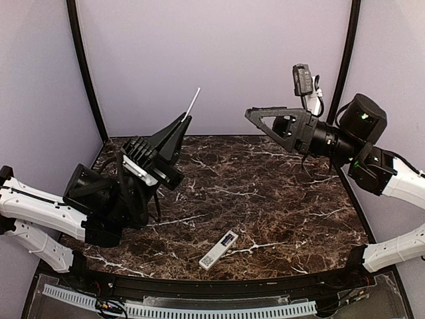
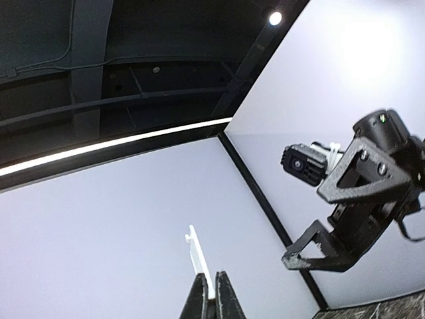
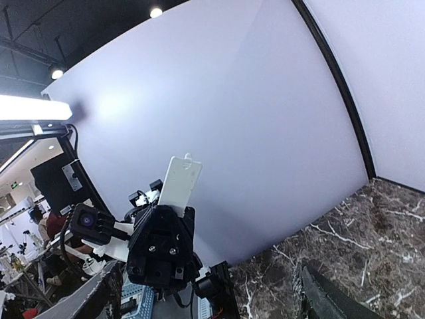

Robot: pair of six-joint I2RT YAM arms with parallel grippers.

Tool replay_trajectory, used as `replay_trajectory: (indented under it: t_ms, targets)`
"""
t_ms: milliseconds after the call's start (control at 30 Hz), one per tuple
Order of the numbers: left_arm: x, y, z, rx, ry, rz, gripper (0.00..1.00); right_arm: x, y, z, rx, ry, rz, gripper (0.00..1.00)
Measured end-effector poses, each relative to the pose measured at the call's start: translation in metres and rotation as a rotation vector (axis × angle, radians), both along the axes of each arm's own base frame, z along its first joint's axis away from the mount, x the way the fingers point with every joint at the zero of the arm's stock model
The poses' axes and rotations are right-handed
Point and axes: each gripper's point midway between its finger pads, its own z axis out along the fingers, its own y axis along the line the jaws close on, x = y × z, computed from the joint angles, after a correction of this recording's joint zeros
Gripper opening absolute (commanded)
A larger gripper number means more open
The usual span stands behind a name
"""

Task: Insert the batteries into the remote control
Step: Pass from the right arm to the left, then pass from the left arm to the right

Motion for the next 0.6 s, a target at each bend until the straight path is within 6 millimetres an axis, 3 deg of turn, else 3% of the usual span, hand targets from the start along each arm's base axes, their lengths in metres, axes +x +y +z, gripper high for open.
replay_trajectory:
  t_ms: [133, 267, 400, 600]
  targets:
    - [-0.011, 0.003, 0.010, -0.081, 0.039, -0.144, 0.00, -0.004, 0.022, 0.005, 0.037, -0.069, 0.051, 0.85]
    - [-0.016, 0.000, 0.011, -0.102, 0.057, -0.210, 0.00, -0.015, 0.048, 0.006, 0.040, -0.120, 0.102, 0.79]
    - [-0.018, -0.001, 0.010, -0.105, 0.065, -0.231, 0.00, -0.023, 0.058, 0.021, 0.096, -0.152, 0.116, 0.68]
    - [-0.016, -0.006, 0.005, -0.086, 0.063, -0.222, 0.00, -0.019, 0.072, 0.029, 0.144, -0.122, 0.109, 0.63]
